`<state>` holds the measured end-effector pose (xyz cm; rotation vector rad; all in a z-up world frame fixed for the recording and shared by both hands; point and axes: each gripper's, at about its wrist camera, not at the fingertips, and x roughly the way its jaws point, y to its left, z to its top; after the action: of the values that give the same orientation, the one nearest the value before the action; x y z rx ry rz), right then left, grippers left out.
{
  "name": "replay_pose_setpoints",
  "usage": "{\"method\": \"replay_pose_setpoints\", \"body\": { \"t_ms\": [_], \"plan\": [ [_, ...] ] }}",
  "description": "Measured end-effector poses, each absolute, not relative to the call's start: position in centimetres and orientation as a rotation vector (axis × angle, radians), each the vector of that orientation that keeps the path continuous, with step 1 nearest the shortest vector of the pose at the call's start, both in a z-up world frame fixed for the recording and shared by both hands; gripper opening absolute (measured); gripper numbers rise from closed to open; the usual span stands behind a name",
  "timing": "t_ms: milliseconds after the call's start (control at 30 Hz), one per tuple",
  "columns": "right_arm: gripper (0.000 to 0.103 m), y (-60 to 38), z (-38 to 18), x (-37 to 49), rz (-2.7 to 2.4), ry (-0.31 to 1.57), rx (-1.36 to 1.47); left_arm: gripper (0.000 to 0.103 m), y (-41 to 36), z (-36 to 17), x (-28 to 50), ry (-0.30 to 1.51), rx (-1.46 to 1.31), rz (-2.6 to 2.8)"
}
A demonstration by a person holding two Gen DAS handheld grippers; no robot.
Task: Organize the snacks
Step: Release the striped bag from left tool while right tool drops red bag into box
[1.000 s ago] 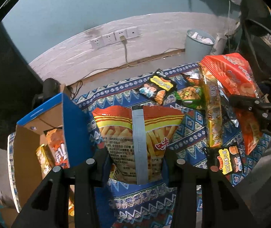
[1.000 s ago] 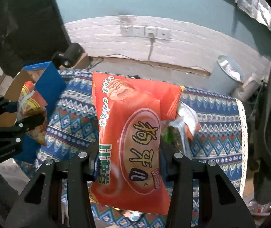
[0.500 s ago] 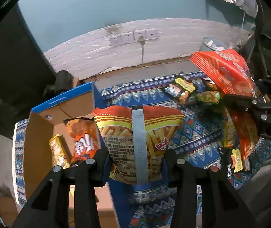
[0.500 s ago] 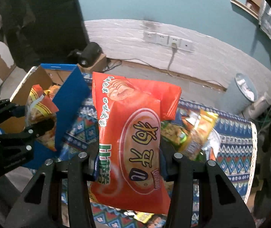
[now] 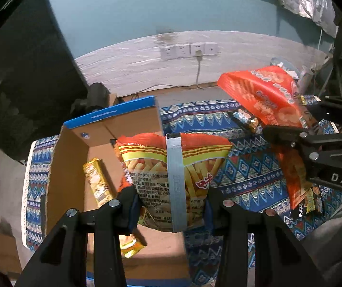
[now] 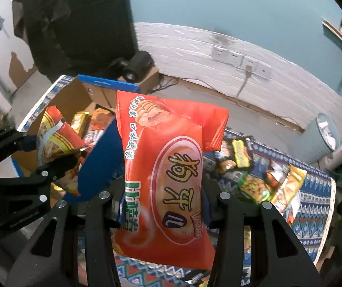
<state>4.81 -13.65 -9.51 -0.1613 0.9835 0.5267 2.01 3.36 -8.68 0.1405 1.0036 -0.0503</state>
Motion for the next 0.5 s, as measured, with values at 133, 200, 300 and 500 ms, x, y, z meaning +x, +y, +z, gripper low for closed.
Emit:
{"method": "replay_pose_setpoints", "body": {
  "t_ms": [133,200,300,500],
  "plan": [
    [0.046,-11.4,-9.2,4.7,0.56,0.981,-0.176,0.043,4.8,-8.6,1.6,0.997,0.126,-0.023],
    [0.046,-10.3,-9.1,4.7,0.578,0.98,-0.181,0.043,5.8,-8.7,1.3,0.999,0.115,-0.011],
    [0.046,-8.8,-9.1,5.0,0.6,0.981,-0.187,0.043,7.4,-9.0,1.0,1.007,0.094,0.011],
    [0.046,-5.5,-9.0,5.5,0.651,0.981,-0.205,0.043,9.9,-9.6,0.8,1.008,0.089,0.064]
  ]
}}
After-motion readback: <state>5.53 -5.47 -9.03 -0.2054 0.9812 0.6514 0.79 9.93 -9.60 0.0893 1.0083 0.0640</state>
